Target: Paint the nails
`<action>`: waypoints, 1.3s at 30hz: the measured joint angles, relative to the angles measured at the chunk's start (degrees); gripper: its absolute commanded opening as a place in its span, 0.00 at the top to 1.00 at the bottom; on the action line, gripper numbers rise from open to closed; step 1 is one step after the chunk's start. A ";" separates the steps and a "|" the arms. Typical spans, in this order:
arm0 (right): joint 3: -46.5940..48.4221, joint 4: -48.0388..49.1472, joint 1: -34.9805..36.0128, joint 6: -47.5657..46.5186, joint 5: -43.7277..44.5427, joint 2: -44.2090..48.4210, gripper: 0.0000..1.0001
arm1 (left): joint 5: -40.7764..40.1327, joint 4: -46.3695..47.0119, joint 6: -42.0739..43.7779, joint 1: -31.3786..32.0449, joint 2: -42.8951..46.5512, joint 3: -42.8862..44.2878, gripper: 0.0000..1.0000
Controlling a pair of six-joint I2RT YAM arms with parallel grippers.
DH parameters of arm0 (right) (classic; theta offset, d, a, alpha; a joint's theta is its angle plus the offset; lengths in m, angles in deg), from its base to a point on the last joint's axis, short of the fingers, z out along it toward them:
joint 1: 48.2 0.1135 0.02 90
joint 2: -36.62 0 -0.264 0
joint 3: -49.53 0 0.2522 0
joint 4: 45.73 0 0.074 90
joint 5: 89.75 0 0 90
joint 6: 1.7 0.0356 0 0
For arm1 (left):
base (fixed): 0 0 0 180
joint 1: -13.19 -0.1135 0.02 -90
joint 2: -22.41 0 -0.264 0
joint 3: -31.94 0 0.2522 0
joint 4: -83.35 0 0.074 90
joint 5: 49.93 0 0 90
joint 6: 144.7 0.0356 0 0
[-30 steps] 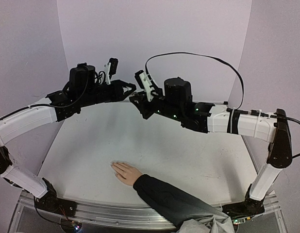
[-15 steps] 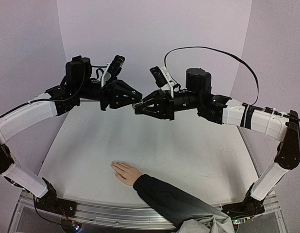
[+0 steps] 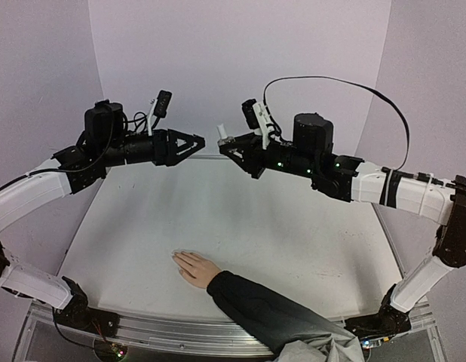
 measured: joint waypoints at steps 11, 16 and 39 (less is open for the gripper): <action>4.87 -1.81 5.57 -6.21 22.56 -7.15 1.00 | -9.99 -0.22 -10.47 0.02 0.37 1.95 0.43; 6.99 -2.58 8.15 -7.87 26.29 -9.46 1.00 | -10.99 -0.22 -10.93 0.02 -2.91 3.61 0.55; 7.56 -7.52 4.24 -6.69 6.84 -7.39 1.00 | 12.02 -0.28 2.49 -2.58 -9.31 8.04 1.00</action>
